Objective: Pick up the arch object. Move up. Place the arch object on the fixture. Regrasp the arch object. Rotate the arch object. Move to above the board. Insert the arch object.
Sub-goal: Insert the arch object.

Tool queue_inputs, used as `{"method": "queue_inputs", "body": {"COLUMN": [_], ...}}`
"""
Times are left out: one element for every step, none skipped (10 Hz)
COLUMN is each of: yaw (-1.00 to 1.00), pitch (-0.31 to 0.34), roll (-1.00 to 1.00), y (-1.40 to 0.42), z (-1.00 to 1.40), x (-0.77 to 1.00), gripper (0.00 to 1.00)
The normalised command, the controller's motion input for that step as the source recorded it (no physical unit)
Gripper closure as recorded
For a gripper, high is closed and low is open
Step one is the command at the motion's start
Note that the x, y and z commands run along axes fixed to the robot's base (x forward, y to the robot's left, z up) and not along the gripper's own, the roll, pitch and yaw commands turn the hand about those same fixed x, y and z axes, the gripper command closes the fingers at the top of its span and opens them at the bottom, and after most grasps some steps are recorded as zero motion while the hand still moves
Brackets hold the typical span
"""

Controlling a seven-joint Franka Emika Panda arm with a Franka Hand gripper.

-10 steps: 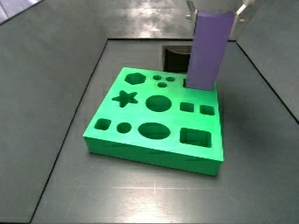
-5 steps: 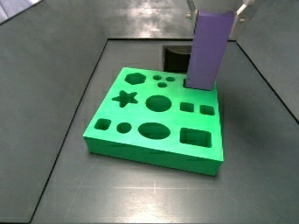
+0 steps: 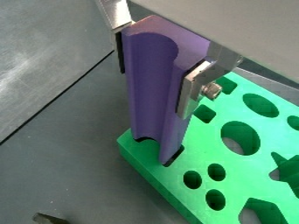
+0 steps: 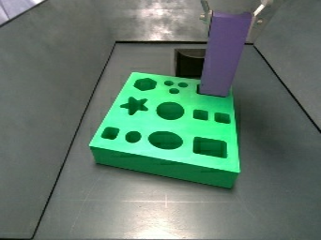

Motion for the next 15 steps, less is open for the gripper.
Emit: {"method": "queue_inputs", "body": {"yaw": [0.0, -0.04, -0.07, -0.07, -0.08, -0.05, 0.0, 0.0, 0.0, 0.0, 0.0, 0.0, 0.0, 0.0, 0.0], "pitch": [0.02, 0.051, 0.087, 0.123, 0.147, 0.067, 0.021, 0.0, 0.004, 0.027, 0.037, 0.016, 0.0, 0.0, 0.0], "roll": [0.04, 0.06, 0.11, 0.13, 0.15, 0.05, 0.02, 0.06, 0.13, 0.16, 0.17, 0.18, 0.24, 0.26, 0.24], "y": [0.0, 0.0, 0.0, 0.0, 0.0, -0.04, -0.07, -0.07, -0.03, 0.0, 0.0, 0.0, 0.0, 0.0, 0.0], "z": [-0.03, -0.03, -0.04, -0.03, -0.02, 0.0, -0.03, -0.19, -0.41, -0.51, -0.54, -0.61, -0.74, -0.77, -0.81], "x": [0.0, -0.01, -0.07, -0.04, -0.04, 0.03, 0.22, 0.27, 0.28, 0.25, 0.19, 0.21, 0.17, 0.15, 0.15], "gripper": [1.0, 1.0, 1.0, 1.0, 1.0, 1.0, 1.0, 1.0, 1.0, 1.0, 1.0, 1.0, 1.0, 1.0, 1.0]}}
